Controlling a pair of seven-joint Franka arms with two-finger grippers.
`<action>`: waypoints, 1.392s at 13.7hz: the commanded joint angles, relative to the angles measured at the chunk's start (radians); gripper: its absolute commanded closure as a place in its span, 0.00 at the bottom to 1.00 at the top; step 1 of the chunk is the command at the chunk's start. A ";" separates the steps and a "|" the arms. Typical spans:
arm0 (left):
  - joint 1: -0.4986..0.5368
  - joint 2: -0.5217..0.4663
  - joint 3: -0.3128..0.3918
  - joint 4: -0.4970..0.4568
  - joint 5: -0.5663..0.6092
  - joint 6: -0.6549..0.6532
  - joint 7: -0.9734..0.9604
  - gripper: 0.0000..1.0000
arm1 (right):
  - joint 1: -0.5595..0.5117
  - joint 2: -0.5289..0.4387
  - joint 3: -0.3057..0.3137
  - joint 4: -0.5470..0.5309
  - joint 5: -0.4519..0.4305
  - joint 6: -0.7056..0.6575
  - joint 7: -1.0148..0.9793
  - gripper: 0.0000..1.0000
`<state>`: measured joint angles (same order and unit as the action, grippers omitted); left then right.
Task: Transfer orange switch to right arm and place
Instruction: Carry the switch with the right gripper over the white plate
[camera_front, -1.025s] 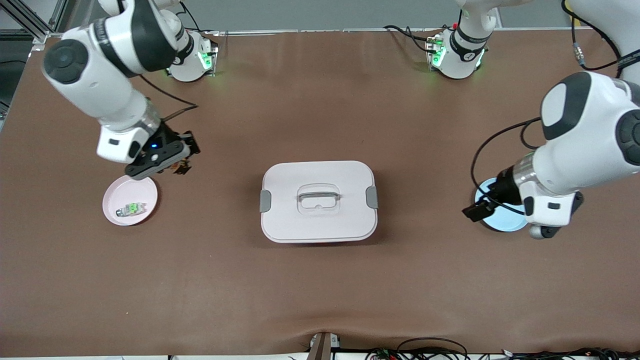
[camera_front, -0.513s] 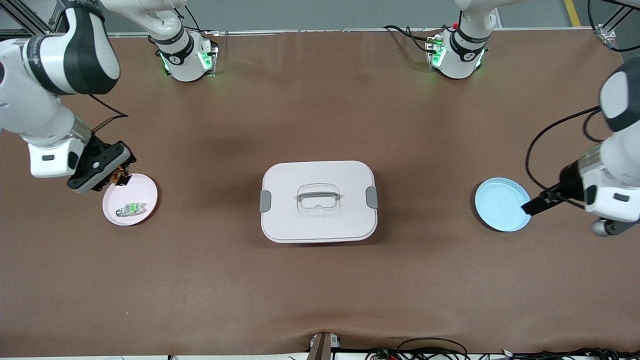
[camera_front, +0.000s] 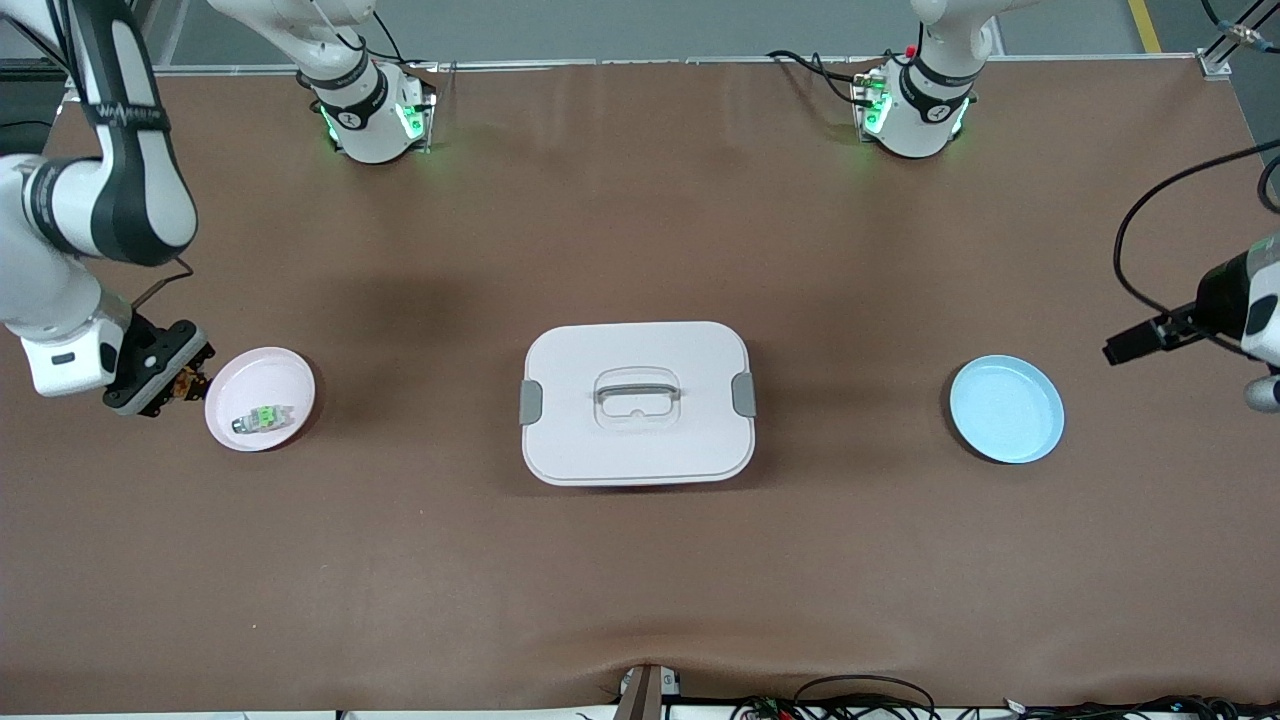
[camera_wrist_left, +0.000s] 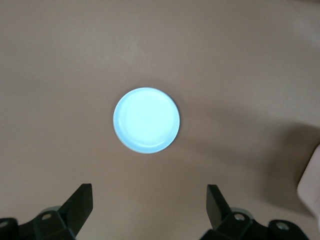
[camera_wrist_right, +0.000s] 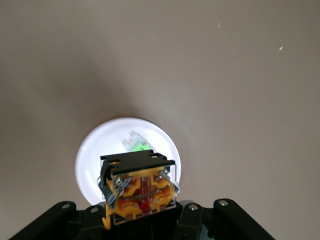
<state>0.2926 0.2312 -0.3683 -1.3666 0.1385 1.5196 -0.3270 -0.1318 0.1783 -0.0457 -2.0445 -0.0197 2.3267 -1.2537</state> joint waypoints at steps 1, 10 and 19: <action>0.002 -0.077 0.025 -0.057 -0.003 -0.021 0.129 0.00 | -0.046 0.079 0.021 0.009 -0.014 0.039 -0.111 1.00; -0.209 -0.191 0.236 -0.155 -0.086 0.030 0.206 0.00 | -0.063 0.158 0.021 -0.183 -0.014 0.310 -0.277 0.99; -0.317 -0.260 0.316 -0.219 -0.088 0.024 0.209 0.00 | -0.103 0.237 0.023 -0.221 -0.014 0.447 -0.383 0.92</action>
<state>-0.0119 0.0424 -0.0702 -1.5072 0.0636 1.5330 -0.1377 -0.1947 0.3959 -0.0405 -2.2621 -0.0198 2.7488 -1.6164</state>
